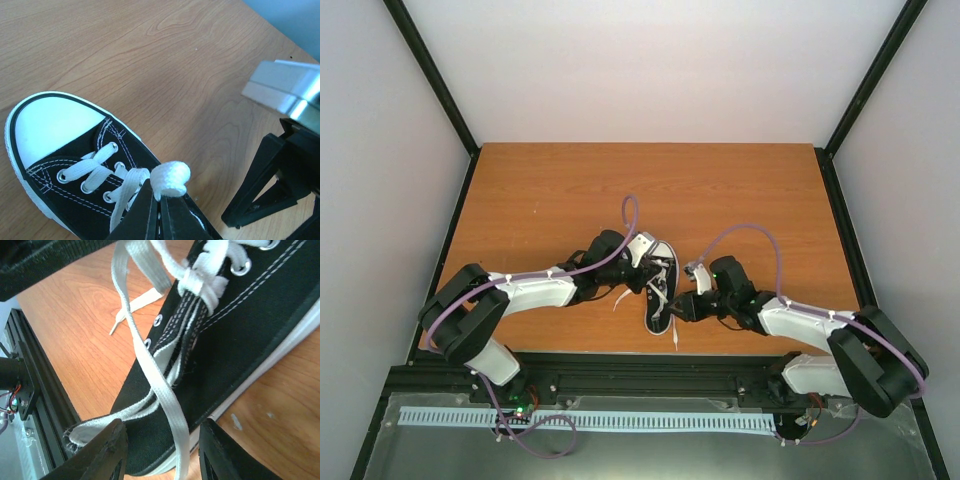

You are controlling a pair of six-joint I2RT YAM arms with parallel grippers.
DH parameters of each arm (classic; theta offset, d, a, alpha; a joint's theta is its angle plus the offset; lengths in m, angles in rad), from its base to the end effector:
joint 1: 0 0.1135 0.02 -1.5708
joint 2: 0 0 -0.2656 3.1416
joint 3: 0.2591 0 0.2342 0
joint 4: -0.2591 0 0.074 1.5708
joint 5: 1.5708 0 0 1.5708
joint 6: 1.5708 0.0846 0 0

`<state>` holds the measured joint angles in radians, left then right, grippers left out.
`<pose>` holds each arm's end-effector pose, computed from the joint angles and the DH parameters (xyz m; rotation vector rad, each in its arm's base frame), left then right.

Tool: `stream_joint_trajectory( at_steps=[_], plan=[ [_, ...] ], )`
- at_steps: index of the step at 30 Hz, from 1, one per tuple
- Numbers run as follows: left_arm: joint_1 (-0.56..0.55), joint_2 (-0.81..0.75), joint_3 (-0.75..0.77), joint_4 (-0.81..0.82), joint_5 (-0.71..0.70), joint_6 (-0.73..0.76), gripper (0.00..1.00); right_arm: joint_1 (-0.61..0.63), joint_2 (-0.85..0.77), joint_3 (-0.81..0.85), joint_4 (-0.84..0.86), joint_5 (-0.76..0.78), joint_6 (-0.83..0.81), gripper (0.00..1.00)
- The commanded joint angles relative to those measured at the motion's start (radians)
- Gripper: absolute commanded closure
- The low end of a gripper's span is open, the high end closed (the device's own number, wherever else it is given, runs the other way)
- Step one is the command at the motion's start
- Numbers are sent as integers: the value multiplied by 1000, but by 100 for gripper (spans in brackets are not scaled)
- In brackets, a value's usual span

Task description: Tie the shoes

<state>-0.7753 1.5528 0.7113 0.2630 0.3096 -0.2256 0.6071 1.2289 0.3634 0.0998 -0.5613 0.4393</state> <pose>0.2250 -0.2566 0.1657 0.7948 2.1171 -0.8938 0.1619 0.1673 0.1293 -0.5097 2.4388 1.1436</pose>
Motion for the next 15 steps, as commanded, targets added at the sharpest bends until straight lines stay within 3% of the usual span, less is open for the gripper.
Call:
stream_joint_trajectory(
  at_steps=[1,10,15],
  plan=[
    [-2,1,5,39,-5,-10,99,45,42,38,63,43,-46,60],
    [-2,-3,4,39,-4,-11,99,69,81,56,63,142,-64,61],
    [-2,2,5,38,0,-12,99,72,101,66,74,147,-67,69]
  ],
)
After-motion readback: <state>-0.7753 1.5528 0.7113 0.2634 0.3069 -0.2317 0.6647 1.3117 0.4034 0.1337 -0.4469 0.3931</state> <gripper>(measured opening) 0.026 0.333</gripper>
